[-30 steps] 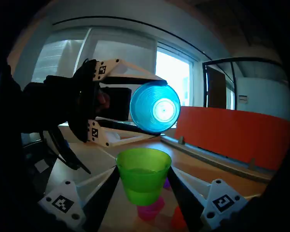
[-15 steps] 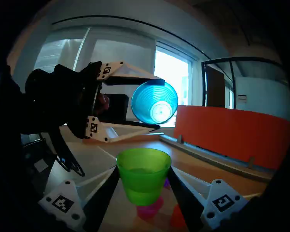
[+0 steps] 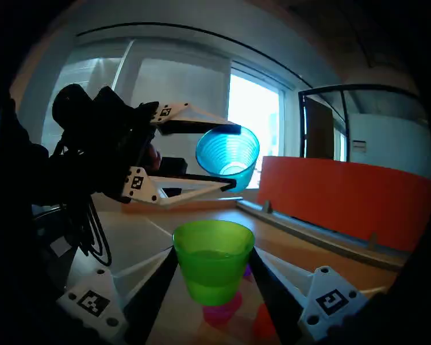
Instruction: Pour water
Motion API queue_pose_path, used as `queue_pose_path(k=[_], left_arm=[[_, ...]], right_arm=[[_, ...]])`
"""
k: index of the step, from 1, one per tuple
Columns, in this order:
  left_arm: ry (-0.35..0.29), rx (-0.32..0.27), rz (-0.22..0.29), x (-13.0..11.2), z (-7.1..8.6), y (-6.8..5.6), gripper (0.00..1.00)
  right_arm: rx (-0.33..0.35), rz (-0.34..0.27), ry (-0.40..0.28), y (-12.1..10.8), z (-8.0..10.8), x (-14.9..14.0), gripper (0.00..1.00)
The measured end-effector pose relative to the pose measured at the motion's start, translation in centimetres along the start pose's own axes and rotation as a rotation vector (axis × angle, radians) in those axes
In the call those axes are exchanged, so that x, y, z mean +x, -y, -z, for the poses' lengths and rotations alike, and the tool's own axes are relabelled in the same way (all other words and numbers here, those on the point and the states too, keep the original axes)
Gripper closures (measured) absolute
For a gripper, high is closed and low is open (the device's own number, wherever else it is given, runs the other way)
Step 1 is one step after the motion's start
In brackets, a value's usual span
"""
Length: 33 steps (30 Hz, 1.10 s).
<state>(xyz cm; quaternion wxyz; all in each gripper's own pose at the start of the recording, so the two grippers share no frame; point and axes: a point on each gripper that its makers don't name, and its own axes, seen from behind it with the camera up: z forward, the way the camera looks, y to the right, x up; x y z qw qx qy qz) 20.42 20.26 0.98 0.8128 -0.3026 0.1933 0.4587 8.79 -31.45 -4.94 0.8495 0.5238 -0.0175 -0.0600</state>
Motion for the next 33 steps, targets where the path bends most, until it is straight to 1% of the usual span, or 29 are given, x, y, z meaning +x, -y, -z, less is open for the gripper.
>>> queue_pose_path(k=[6,13,21,24,29,33], left_arm=[[0.009,0.009,0.108,-0.4,0.4,0.1,0.12],[0.024,-0.001,0.259,-0.7,0.8,-0.3,0.13],[0.054,0.009,0.448,-2.1,0.6,0.6,0.13],[0.064,0.009,0.528,-2.5,0.6,0.8,0.13],[0.097,-0.010,0.666,-3.4,0.7,0.4,0.13],[0.130,-0.028,0.759,-4.4,0.7,-0.3,0.13]], right_arm=[[-0.004,0.006,0.001,0.0,0.0,0.0,0.12],[-0.006,0.005,-0.001,0.0,0.1,0.1,0.12],[-0.012,0.005,-0.006,-0.2,0.3,0.2,0.12],[-0.013,0.003,-0.008,-0.3,0.4,0.3,0.12],[-0.013,0.006,-0.010,-0.4,0.5,0.5,0.12],[-0.014,0.006,-0.012,-0.4,0.6,0.6,0.12]])
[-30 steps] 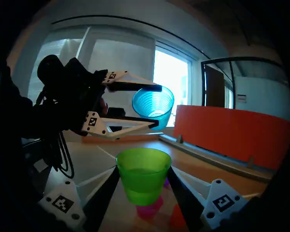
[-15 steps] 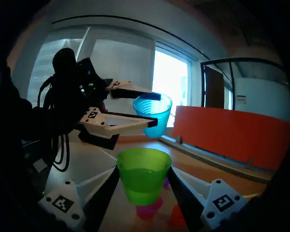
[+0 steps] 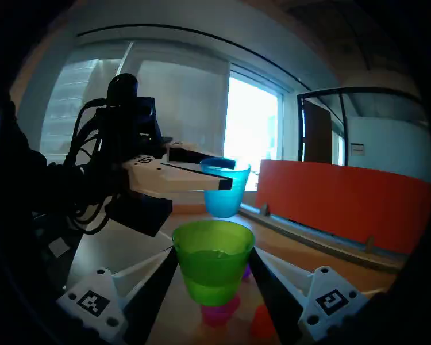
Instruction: Pour water
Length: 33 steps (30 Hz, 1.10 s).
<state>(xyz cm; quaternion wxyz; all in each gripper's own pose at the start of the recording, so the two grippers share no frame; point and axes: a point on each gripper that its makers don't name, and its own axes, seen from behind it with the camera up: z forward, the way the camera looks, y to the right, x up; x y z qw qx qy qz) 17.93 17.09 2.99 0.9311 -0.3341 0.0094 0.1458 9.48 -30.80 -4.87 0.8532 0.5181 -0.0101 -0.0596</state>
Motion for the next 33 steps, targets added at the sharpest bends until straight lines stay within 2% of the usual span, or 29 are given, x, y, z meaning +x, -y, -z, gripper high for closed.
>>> queue_pose_path(k=[3,6,12,18,24,33], left_arm=[[0.022,-0.008,0.061,-0.8,-0.1,0.1,0.13],[0.044,-0.009,0.097,-1.4,-0.1,0.2,0.13],[0.114,-0.001,0.121,-3.6,-0.3,0.1,0.13],[0.154,-0.004,0.124,-4.7,-0.3,0.3,0.13],[0.202,-0.016,0.097,-5.7,-0.2,0.2,0.12],[0.250,-0.033,0.125,-7.5,0.0,0.1,0.12]], right_arm=[[-0.001,-0.002,-0.001,-0.1,0.1,0.0,0.12],[-0.003,-0.006,0.000,-0.1,0.1,0.0,0.12],[-0.001,-0.011,0.011,-0.2,0.1,0.3,0.12],[0.005,-0.015,0.042,-0.4,0.2,0.0,0.12],[0.016,-0.009,0.080,-0.5,0.5,-0.3,0.12],[0.025,-0.037,0.134,-0.9,0.8,-1.6,0.12]])
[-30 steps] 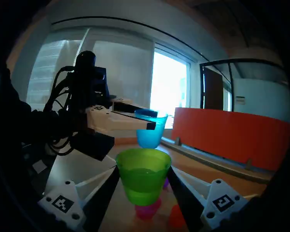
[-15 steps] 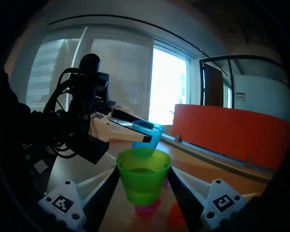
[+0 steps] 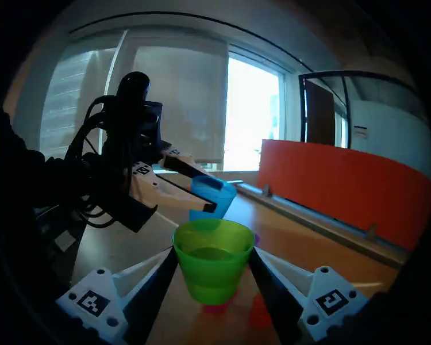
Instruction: Pour water
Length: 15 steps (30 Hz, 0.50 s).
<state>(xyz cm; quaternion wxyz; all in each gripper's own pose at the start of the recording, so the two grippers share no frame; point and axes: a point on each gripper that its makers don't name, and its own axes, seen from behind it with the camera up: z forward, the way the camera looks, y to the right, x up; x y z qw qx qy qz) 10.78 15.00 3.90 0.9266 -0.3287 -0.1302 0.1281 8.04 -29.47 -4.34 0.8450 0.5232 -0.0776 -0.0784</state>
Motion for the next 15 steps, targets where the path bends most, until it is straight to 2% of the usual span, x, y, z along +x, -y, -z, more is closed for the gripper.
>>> queue_pose_path(k=[15], left_arm=[[0.122,-0.025,-0.054,-4.2,0.2,-0.4,0.12]], right_arm=[[0.035,0.014,0.095,0.3,0.1,-2.2,0.12]])
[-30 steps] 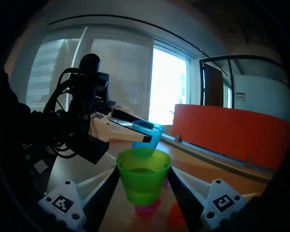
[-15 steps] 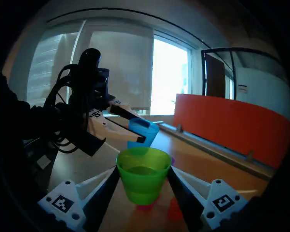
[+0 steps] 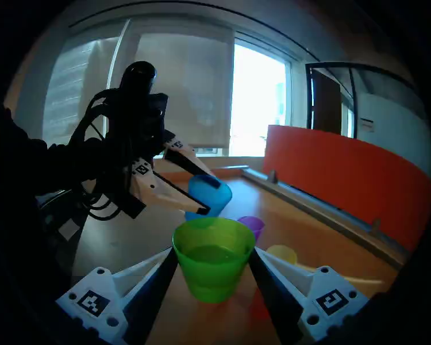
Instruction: Pour water
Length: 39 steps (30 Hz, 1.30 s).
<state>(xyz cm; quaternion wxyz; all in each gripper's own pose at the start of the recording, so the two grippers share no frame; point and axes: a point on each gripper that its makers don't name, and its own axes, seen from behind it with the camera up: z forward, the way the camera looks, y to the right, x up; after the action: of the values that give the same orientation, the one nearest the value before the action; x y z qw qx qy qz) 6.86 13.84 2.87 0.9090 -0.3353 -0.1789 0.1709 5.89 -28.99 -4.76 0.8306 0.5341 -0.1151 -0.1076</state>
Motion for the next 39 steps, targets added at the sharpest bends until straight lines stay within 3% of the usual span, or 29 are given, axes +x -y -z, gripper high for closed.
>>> queue_pose_path(k=[9,33,39], left_arm=[[0.055,-0.023,-0.008,-2.5,-0.1,-0.3,0.12],[0.189,-0.079,-0.095,-8.4,-1.8,-2.3,0.12],[0.203,-0.091,-0.089,-9.4,-2.1,-2.7,0.12]], right_arm=[[0.023,-0.010,0.039,0.2,0.1,-1.4,0.11],[0.072,-0.014,0.169,1.2,-0.1,-6.2,0.11],[0.086,-0.001,0.187,1.4,-0.2,-7.1,0.11]])
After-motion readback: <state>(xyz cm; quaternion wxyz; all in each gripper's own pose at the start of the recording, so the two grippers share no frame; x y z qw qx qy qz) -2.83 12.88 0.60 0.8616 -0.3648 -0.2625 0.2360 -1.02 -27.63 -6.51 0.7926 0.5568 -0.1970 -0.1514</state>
